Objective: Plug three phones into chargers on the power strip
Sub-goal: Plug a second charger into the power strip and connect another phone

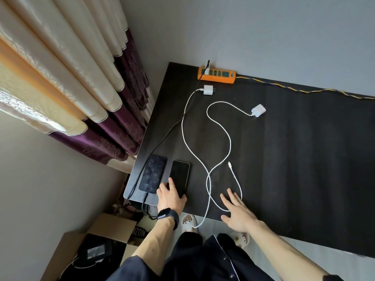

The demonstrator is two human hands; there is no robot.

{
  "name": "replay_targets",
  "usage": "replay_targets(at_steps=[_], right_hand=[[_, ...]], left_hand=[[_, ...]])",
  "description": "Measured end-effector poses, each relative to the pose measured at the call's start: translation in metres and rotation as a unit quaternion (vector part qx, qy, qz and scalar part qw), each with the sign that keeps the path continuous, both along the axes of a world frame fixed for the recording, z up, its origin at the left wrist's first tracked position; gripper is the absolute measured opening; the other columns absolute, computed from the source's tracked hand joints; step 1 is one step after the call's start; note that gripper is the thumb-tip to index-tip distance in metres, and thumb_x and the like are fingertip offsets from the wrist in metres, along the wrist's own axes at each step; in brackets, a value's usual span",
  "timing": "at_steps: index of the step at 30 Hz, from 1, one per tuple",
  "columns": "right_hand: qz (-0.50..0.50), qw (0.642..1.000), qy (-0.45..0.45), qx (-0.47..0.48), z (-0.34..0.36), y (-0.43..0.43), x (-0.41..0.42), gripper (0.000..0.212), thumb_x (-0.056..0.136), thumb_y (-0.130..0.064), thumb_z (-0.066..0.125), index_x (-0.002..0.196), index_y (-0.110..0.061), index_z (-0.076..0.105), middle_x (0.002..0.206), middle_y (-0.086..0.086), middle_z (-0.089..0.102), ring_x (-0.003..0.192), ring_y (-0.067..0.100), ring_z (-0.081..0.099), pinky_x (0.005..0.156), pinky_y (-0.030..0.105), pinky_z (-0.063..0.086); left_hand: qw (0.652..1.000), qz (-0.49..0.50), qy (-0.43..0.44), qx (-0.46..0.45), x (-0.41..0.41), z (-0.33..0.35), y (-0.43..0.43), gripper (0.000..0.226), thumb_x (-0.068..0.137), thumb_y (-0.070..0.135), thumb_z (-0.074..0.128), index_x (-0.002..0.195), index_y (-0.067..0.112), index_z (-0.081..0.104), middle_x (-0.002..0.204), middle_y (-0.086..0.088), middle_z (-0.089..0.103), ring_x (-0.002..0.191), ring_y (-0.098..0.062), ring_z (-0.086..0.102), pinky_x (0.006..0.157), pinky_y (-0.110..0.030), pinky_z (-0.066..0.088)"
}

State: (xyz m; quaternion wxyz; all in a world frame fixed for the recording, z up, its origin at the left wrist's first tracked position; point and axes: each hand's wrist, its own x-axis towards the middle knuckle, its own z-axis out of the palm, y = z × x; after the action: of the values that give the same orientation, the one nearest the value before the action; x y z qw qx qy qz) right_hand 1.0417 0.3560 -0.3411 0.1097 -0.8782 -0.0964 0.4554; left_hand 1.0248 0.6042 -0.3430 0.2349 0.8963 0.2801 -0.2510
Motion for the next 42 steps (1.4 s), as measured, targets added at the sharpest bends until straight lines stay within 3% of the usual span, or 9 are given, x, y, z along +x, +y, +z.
replay_targets(at_steps=[6, 12, 18, 22, 25, 29, 34, 39, 42], right_hand=[[-0.016, 1.0, -0.001, 0.011, 0.006, 0.003, 0.001, 0.074, 0.098, -0.043, 0.049, 0.16, -0.035, 0.008, 0.166, -0.012, -0.021, 0.154, 0.012, -0.011, 0.123, 0.038, 0.02], [-0.115, 0.991, -0.021, 0.061, 0.025, 0.006, 0.035, 0.058, 0.096, -0.047, 0.052, 0.151, -0.032, 0.041, 0.159, -0.007, 0.039, 0.144, 0.015, 0.038, 0.118, 0.029, 0.03], [-0.179, 0.966, -0.109, 0.151, 0.04, 0.024, 0.134, 0.043, 0.095, -0.043, 0.059, 0.137, -0.032, 0.055, 0.136, -0.012, 0.061, 0.123, 0.004, 0.055, 0.103, 0.019, 0.04], [-0.193, 0.941, -0.195, 0.198, 0.035, 0.04, 0.228, 0.04, 0.095, -0.038, 0.062, 0.133, -0.027, 0.057, 0.124, -0.012, 0.064, 0.11, 0.002, 0.059, 0.094, 0.016, 0.041], [-0.17, 0.925, -0.263, 0.213, 0.024, 0.055, 0.291, 0.041, 0.094, -0.039, 0.062, 0.132, -0.026, 0.056, 0.124, -0.01, 0.062, 0.113, 0.007, 0.059, 0.095, 0.023, 0.046], [-0.1, 0.918, -0.339, 0.181, 0.008, 0.079, 0.364, 0.05, 0.095, -0.045, 0.058, 0.14, -0.026, 0.048, 0.14, -0.004, 0.052, 0.126, 0.019, 0.052, 0.098, 0.036, 0.047], [0.05, 0.917, -0.384, 0.093, -0.017, 0.112, 0.431, 0.071, 0.098, -0.054, 0.047, 0.157, -0.029, 0.018, 0.165, 0.0, 0.02, 0.138, 0.031, 0.036, 0.101, 0.047, 0.045], [0.11, 0.902, -0.418, 0.024, -0.036, 0.121, 0.452, 0.057, 0.099, -0.042, 0.053, 0.15, -0.026, 0.034, 0.143, 0.007, 0.048, 0.125, 0.031, 0.043, 0.094, 0.043, 0.044], [0.129, 0.893, -0.43, 0.024, -0.035, 0.107, 0.451, 0.052, 0.097, -0.032, 0.061, 0.144, -0.019, 0.041, 0.131, 0.011, 0.055, 0.116, 0.031, 0.05, 0.087, 0.041, 0.049]], left_hand=[[1.0, -0.01, -0.01, 0.012, 0.0, 0.002, -0.002, 0.084, 0.088, 0.041, 0.062, 0.154, 0.012, 0.019, 0.147, -0.013, 0.03, 0.134, -0.033, 0.032, 0.107, -0.041, 0.04], [0.996, -0.037, -0.078, 0.015, 0.043, 0.008, 0.007, 0.07, 0.092, 0.045, 0.055, 0.151, 0.018, 0.029, 0.151, -0.01, 0.033, 0.138, -0.031, 0.033, 0.111, -0.04, 0.037], [0.987, -0.06, -0.141, 0.043, 0.139, -0.002, 0.011, 0.073, 0.096, 0.05, 0.047, 0.156, 0.019, 0.021, 0.164, -0.01, 0.015, 0.151, -0.028, 0.013, 0.122, -0.041, 0.017], [0.974, -0.108, -0.19, 0.06, 0.197, -0.027, 0.005, 0.077, 0.096, 0.052, 0.044, 0.159, 0.023, 0.011, 0.167, -0.002, 0.003, 0.154, -0.022, 0.0, 0.123, -0.045, 0.008], [0.951, -0.178, -0.235, 0.098, 0.225, -0.048, 0.001, 0.075, 0.093, 0.051, 0.048, 0.157, 0.021, 0.023, 0.165, -0.002, 0.013, 0.153, -0.023, 0.013, 0.123, -0.046, 0.009], [0.931, -0.223, -0.26, 0.122, 0.256, -0.07, -0.014, 0.07, 0.094, 0.058, 0.033, 0.157, 0.028, 0.024, 0.164, 0.005, 0.015, 0.152, -0.018, 0.014, 0.12, -0.046, 0.002], [0.926, -0.22, -0.274, 0.139, 0.262, -0.088, -0.018, 0.068, 0.098, 0.06, 0.027, 0.157, 0.027, 0.021, 0.164, 0.004, 0.019, 0.152, -0.019, 0.016, 0.118, -0.051, 0.01], [0.925, -0.224, -0.266, 0.152, 0.263, -0.084, -0.019, 0.068, 0.098, 0.058, 0.031, 0.156, 0.024, 0.025, 0.164, 0.002, 0.023, 0.151, -0.022, 0.02, 0.119, -0.052, 0.009], [0.907, -0.257, -0.287, 0.17, 0.262, -0.077, -0.02, 0.064, 0.096, 0.052, 0.04, 0.151, 0.018, 0.041, 0.157, -0.002, 0.039, 0.146, -0.022, 0.034, 0.118, -0.051, 0.014]])
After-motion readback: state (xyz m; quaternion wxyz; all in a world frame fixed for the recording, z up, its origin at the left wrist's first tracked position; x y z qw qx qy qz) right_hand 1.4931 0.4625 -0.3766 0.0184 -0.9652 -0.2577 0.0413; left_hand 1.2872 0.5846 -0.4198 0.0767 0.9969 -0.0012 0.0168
